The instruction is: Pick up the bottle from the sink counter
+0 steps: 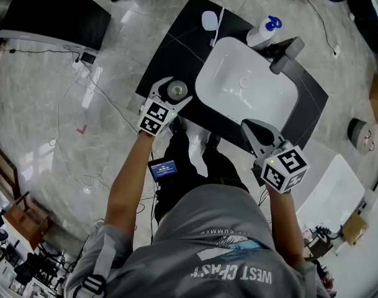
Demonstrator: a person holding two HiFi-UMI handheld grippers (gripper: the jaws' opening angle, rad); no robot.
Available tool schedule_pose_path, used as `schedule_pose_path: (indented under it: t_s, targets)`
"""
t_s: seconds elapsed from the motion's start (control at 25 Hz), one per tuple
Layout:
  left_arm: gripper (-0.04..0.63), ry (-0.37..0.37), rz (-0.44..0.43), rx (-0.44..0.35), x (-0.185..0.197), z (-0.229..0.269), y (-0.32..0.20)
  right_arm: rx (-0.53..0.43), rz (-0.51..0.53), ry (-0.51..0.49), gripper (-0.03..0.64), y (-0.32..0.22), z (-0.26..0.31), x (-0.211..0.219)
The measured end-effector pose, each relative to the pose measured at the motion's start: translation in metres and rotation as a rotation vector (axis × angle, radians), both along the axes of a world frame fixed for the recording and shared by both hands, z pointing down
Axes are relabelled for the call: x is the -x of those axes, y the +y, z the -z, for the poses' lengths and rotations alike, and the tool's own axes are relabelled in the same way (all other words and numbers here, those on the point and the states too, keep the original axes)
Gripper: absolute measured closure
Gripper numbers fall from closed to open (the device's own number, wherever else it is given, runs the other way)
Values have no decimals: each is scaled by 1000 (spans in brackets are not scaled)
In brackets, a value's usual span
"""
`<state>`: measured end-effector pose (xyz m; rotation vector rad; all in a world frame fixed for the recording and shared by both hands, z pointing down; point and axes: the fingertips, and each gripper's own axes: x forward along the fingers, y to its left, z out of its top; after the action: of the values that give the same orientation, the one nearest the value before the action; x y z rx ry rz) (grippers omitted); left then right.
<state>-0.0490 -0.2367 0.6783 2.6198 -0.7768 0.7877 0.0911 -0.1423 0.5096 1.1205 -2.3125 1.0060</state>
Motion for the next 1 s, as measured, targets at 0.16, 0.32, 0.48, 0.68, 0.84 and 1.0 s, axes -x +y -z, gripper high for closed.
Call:
schedule_pose_path:
  t_s: [0.16,0.32,0.48,0.68,0.84,1.0]
  targets:
    - [253,4,7,-1,2,5,1,0,3,-2,614,1,-2,2]
    - [253,8,7,-16,3,12,3,-5,4,-4,614,1,-2,2]
    - [253,-7,8,-8,6,26,6,-14,4,-14,615,-1,0,4]
    - [253,-26,4,-5,13,48,11,-28,4,-30,615,-2,4,8]
    - [253,-33,-2,-20,16,71,16,-40,3,-37,614,-3,6,9]
    - [253,-42,-5,-34,19,91,22,-49,-2,-45,614,-3,8,9]
